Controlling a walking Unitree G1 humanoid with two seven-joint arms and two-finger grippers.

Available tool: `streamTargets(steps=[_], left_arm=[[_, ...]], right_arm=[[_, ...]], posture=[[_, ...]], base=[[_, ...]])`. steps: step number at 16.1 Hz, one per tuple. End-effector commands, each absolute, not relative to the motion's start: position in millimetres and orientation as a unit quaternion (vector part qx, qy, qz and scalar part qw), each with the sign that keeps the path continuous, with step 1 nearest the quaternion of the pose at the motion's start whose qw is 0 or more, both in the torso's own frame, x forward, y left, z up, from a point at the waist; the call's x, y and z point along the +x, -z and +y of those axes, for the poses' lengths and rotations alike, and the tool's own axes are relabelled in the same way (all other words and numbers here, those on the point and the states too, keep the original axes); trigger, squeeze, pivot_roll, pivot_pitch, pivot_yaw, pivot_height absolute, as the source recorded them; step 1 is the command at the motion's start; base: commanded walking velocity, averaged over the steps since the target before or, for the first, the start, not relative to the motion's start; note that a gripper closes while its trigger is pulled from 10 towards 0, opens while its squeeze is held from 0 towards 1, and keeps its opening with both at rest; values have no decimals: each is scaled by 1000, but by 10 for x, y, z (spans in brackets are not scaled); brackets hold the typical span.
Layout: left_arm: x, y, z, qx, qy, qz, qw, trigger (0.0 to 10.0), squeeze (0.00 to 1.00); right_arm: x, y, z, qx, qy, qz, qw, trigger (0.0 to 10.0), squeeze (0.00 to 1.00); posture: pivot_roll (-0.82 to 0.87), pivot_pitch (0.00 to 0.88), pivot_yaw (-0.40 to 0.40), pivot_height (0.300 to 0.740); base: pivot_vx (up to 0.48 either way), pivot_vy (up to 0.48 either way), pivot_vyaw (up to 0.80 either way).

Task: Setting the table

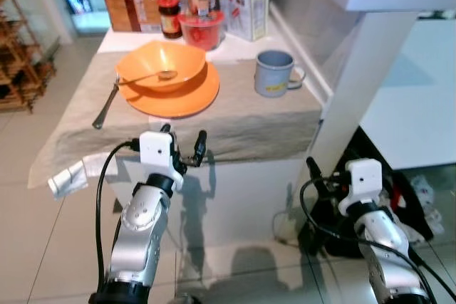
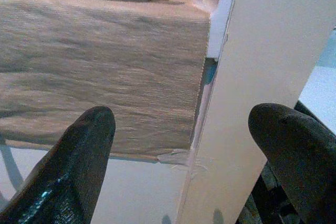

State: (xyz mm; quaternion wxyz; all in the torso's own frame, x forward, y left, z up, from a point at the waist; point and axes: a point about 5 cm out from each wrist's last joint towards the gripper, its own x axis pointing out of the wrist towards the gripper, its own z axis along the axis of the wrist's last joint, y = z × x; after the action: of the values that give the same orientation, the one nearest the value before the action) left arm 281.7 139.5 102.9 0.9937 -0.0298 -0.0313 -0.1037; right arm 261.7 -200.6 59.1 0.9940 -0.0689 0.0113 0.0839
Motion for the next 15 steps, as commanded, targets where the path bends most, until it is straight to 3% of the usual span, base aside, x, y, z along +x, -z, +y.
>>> streamTargets(steps=[1,12,15], left_arm=[[2837,-1053,1414,-30,101,-32,994,10000,0],[2816,-1144,1413,-18,102,-58,993,10000,0],[2825,-1199,1357,-6,120,-67,990,10000,0]], right_arm=[[2651,-643,-1999,-75,-87,0,993,10000,0],[2682,-746,-1934,-79,-104,-23,991,10000,0],[2700,-738,-1916,-77,-104,-17,991,10000,0]], posture=[[-107,0,26,740],[-89,0,16,740],[-88,0,21,740]], base=[[0,0,0],[352,236,0],[480,0,0]])
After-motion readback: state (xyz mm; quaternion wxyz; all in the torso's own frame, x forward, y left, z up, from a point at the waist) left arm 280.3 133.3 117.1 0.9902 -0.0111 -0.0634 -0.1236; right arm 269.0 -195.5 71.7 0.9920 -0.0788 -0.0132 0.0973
